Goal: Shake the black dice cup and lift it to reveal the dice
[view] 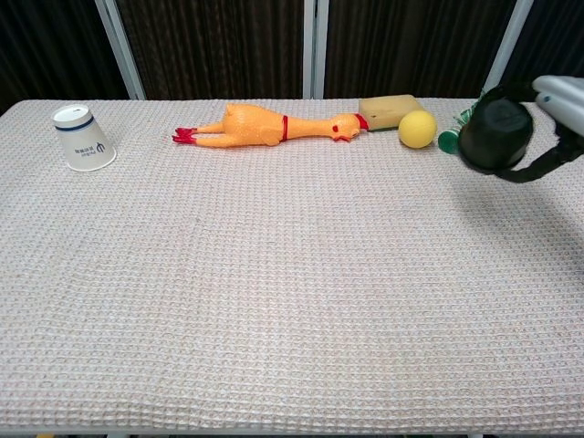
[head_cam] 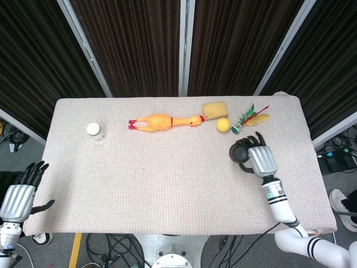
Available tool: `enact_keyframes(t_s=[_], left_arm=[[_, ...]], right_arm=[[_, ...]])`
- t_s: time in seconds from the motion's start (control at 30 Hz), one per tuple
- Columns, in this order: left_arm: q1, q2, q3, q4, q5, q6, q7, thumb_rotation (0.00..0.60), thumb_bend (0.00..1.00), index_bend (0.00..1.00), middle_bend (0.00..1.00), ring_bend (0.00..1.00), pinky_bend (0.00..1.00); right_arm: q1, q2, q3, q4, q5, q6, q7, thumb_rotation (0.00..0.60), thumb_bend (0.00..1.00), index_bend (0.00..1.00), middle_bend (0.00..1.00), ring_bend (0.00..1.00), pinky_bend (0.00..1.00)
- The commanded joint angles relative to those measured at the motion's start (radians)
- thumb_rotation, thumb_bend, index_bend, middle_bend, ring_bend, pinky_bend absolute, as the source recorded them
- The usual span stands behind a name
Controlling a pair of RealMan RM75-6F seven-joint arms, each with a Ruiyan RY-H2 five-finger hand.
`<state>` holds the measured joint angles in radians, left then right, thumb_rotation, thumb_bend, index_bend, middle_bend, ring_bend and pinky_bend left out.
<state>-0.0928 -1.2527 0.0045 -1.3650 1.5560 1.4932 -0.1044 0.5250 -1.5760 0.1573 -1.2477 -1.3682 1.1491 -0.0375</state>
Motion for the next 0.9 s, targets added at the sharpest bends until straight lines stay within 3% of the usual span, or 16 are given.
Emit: enact_keyframes(t_s=[0.03,0.27,0.73,0.8,0.9], left_arm=[[0.001,0.002,0.0,-0.001,0.0,0.001,-0.001,0.6,0.13,0.04,0.03,0.0,0.18],[0.002,-0.001,0.003,0.01,-0.002,-0.006,-0.012,0.6,0.13,0.04,0.03,0.0,0.18],[0.002,-0.003,0.0,0.011,-0.004,-0.005,-0.012,0.6,0.13,0.04,0.03,0.0,0.18],[0.002,-0.005,0.001,0.014,-0.005,-0.009,-0.014,0.6,0.13,0.04,0.03,0.0,0.18],[-0.007,-0.011,-0.008,0.007,-0.015,-0.02,-0.004,0.6,0.13,0.04,0.03,0.0,0.18]], right_arm=[[0.018,-0.045,-0.025,-0.065,-0.067,0.0,0.016,0.6,0.19,0.39,0.48,0.15,0.0],[-0.018,-0.025,0.008,0.011,0.063,-0.053,0.076,0.6,0.19,0.39,0.48,0.15,0.0],[-0.023,-0.097,-0.028,0.122,0.077,-0.129,0.116,0.6,0.19,0.39,0.48,0.15,0.0],[-0.022,-0.098,-0.029,0.126,0.078,-0.135,0.113,0.6,0.19,0.35,0.48,0.15,0.0],[-0.018,-0.088,-0.029,0.118,0.083,-0.155,0.106,0.6,0.13,0.2,0.44,0.11,0.0]])
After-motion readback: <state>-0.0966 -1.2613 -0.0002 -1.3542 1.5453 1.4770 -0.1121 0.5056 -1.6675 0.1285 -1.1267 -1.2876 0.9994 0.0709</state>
